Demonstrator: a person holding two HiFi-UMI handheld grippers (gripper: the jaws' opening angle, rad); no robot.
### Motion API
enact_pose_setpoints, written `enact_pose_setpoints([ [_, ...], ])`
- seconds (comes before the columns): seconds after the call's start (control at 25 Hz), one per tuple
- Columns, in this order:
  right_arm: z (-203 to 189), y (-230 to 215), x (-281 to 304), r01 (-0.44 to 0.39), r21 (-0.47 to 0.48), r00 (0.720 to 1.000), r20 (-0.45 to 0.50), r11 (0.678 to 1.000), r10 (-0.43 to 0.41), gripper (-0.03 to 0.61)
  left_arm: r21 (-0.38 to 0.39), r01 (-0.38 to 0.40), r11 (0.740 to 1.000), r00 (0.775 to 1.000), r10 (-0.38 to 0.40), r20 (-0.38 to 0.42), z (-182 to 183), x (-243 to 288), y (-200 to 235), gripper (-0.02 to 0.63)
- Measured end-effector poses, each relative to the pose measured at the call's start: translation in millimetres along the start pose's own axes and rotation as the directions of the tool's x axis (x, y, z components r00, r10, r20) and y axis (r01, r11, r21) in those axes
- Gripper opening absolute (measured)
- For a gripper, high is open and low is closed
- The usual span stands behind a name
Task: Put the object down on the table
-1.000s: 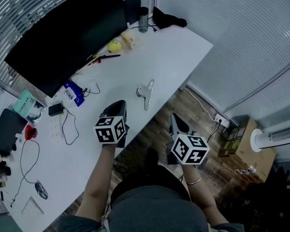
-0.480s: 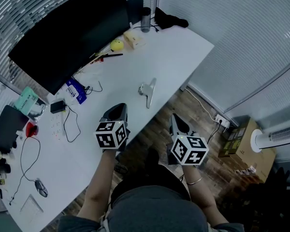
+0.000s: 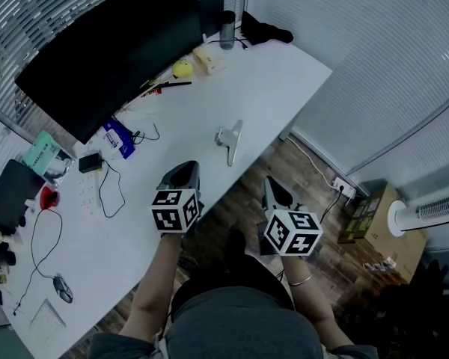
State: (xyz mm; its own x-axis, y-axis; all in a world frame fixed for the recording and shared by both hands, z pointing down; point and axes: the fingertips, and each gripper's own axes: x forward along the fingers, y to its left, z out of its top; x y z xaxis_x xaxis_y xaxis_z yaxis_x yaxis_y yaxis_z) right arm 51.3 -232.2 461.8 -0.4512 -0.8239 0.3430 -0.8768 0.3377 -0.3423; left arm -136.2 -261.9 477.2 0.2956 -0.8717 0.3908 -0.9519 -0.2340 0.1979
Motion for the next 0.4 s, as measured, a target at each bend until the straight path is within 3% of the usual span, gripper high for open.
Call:
enact_pose_setpoints([
  [0.4,-1.7,-4.6,1.0,-0.004,0.000,1.000,-0.014,1.000,0.004,0.002,0.014,0.007,1.000,1.000,-0.007,-0.011,-0.1,7.7,-8.4,0.029],
])
